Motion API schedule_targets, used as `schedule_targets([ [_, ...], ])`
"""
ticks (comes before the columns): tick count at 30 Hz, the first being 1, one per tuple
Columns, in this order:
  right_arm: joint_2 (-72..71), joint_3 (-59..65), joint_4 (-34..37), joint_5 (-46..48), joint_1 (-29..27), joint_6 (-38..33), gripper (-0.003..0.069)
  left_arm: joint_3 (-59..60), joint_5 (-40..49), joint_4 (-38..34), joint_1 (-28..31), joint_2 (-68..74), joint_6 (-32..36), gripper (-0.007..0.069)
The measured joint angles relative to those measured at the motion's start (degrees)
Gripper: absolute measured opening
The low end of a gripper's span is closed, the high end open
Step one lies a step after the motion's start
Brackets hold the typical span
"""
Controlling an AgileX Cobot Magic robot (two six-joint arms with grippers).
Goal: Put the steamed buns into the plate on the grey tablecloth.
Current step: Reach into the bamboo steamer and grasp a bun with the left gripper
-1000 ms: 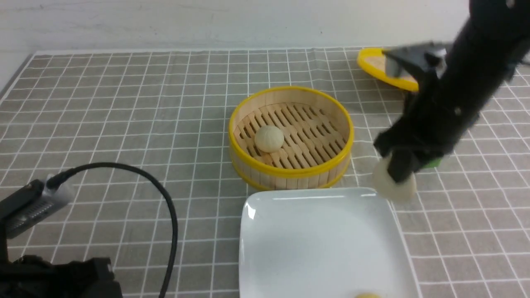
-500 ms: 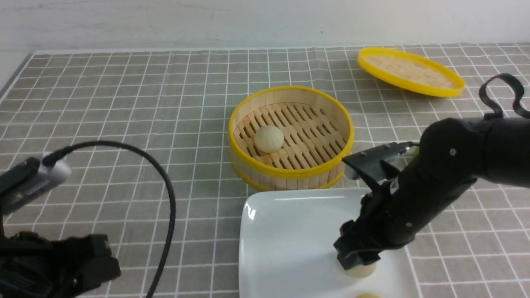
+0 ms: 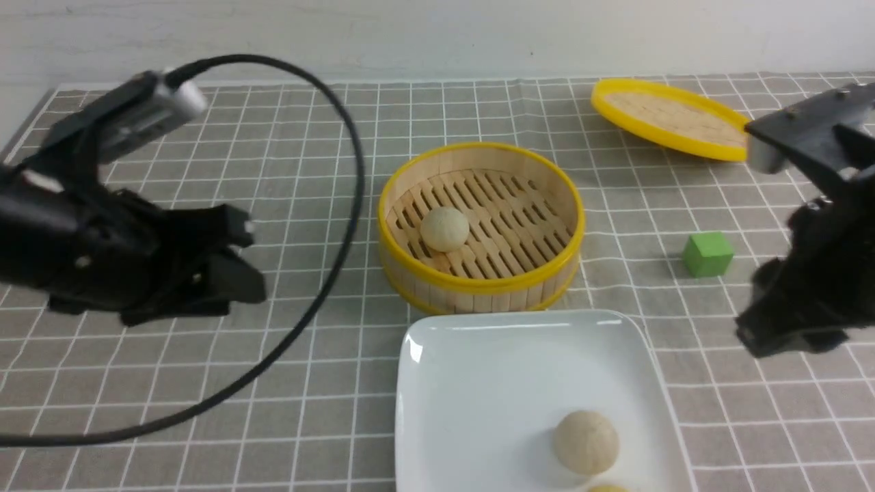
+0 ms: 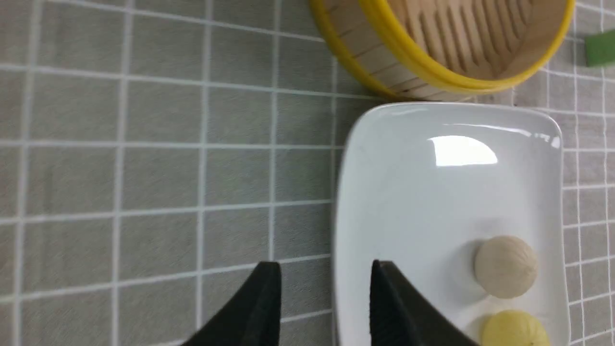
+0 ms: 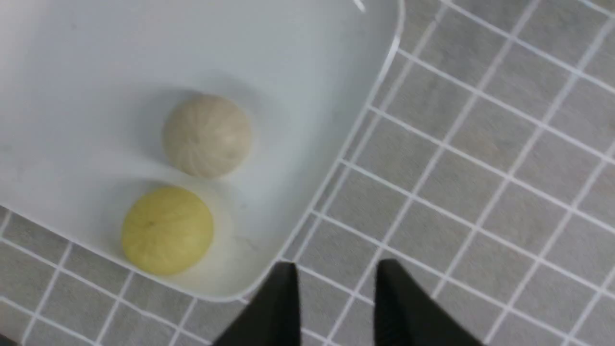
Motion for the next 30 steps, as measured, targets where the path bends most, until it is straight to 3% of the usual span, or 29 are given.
schedule_targets([
  [2,-2.46,1.91,-0.74,-0.08,-0.31,0.18,0.0037,-4.31,-0.91,0.75,-3.5,5.09,0.02,0.0318],
  [4,-4.84,4.31,-1.01,-0.88,-0.51,0.3,-0.0012,-11.33,-1.5,1.71,-7.29,12.6,0.07,0.0359],
  [12,-5.97,7.19,-1.01,-3.95,-0.51,0.31,-0.0016,-38.57,0.53,7.07,-14.66,37.72,-0.38,0.0528],
  [20,-5.97,7.25,-1.01,-5.84,-0.51,0.31,-0.0016,-56.69,8.19,17.72,-15.53,53.74,-7.34,0.0541],
  [23,-5.97,7.25,-1.01,-6.84,-0.51,0.31,-0.0016,-57.65,8.24,18.21,-15.53,55.37,-7.73,0.0487],
  [26,-5.97,7.25,-1.01,-8.88,-0.51,0.31,-0.0015,-57.92,8.24,18.35,-15.53,56.48,-8.03,0.032],
  [27,-5.97,7.25,-1.01,-8.99,-0.51,0.31,-0.0015,-57.92,8.24,18.35,-15.53,56.55,-8.03,0.032],
  [29,-5.97,7.25,-1.01,-9.52,-0.51,0.31,-0.0014,-57.92,8.58,18.47,-15.53,55.94,-8.19,0.0116],
  [30,-5.97,7.25,-1.01,-9.67,-0.51,0.31,-0.0012,-57.92,8.97,18.47,-15.53,55.21,-8.19,0.0078],
])
